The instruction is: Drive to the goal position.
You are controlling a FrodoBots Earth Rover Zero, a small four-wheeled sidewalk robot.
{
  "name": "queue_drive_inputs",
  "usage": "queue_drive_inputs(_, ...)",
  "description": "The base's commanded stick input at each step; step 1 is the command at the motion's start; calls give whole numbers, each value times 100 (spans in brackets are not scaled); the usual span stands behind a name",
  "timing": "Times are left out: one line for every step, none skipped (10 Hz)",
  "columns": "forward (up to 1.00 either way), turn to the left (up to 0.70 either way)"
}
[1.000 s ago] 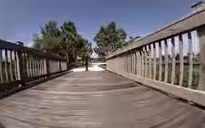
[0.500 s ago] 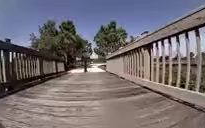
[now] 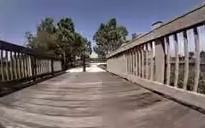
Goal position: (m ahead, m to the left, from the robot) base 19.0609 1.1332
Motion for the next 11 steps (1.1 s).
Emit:
queue_drive_inputs(85, 0)
queue_drive_inputs(85, 0)
queue_drive_inputs(85, 0)
queue_drive_inputs(85, 0)
queue_drive_inputs(85, 0)
queue_drive_inputs(85, 0)
queue_drive_inputs(85, 0)
queue_drive_inputs(85, 0)
queue_drive_inputs(85, 0)
queue_drive_inputs(85, 0)
queue_drive_inputs(85, 0)
